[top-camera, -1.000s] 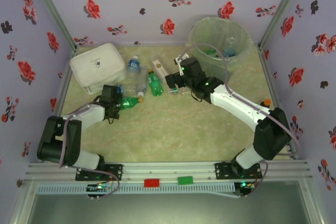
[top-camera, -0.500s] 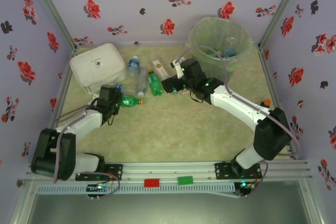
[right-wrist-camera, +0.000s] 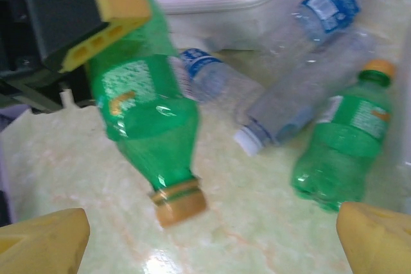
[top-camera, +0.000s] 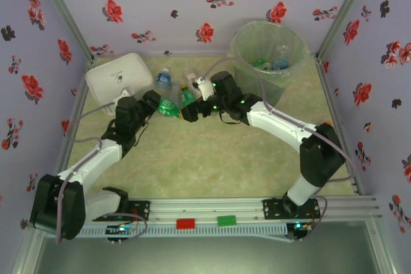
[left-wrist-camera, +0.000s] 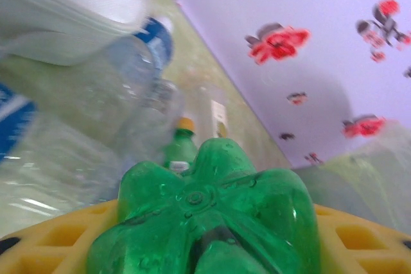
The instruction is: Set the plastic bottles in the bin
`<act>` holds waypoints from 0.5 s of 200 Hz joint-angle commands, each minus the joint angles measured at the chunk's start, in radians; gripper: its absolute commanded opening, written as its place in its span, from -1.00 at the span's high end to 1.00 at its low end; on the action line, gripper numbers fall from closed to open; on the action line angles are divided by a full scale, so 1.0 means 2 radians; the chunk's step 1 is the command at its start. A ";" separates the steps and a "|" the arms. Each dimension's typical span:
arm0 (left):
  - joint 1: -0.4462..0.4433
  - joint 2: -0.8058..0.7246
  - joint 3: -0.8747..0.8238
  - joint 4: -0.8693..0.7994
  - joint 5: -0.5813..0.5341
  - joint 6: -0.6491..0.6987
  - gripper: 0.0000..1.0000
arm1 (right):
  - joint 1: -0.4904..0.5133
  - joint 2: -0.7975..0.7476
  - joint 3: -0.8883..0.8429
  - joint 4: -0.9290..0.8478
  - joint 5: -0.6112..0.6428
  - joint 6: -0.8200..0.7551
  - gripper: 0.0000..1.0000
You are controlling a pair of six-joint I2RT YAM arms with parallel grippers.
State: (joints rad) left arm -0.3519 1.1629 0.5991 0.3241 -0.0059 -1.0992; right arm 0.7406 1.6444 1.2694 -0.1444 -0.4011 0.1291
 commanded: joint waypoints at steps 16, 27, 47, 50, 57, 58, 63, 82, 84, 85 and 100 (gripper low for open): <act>-0.020 0.028 0.032 0.076 0.083 0.046 0.08 | 0.016 0.026 0.027 0.025 -0.037 0.025 -0.99; -0.024 0.034 0.036 0.085 0.096 0.047 0.08 | 0.018 0.031 0.031 0.021 -0.033 0.024 -0.99; -0.031 0.038 0.040 0.093 0.114 0.053 0.08 | 0.021 0.037 0.037 0.010 -0.015 0.017 -0.98; -0.032 0.038 0.040 0.094 0.116 0.054 0.07 | 0.021 0.038 0.037 0.009 -0.012 0.017 -0.98; -0.034 0.040 0.040 0.098 0.119 0.056 0.07 | 0.021 0.040 0.039 0.007 -0.006 0.015 -0.97; -0.035 0.039 0.040 0.098 0.120 0.056 0.07 | 0.021 0.040 0.038 0.007 -0.005 0.015 -0.97; -0.036 0.040 0.041 0.101 0.123 0.058 0.07 | 0.021 0.041 0.039 0.005 -0.003 0.014 -0.95; -0.038 0.042 0.040 0.110 0.134 0.058 0.07 | 0.021 0.043 0.040 0.004 0.004 0.012 -0.88; -0.038 0.042 0.040 0.110 0.136 0.058 0.07 | 0.020 0.043 0.040 0.004 0.005 0.012 -0.87; -0.039 0.043 0.040 0.111 0.136 0.058 0.07 | 0.021 0.043 0.040 0.004 0.005 0.012 -0.86; -0.040 0.044 0.041 0.113 0.142 0.058 0.06 | 0.021 0.045 0.041 0.003 0.010 0.011 -0.68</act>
State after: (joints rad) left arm -0.4229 1.2396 0.6476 0.4866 0.2241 -1.0130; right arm 0.7773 1.7172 1.3174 -0.1303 -0.4141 0.1585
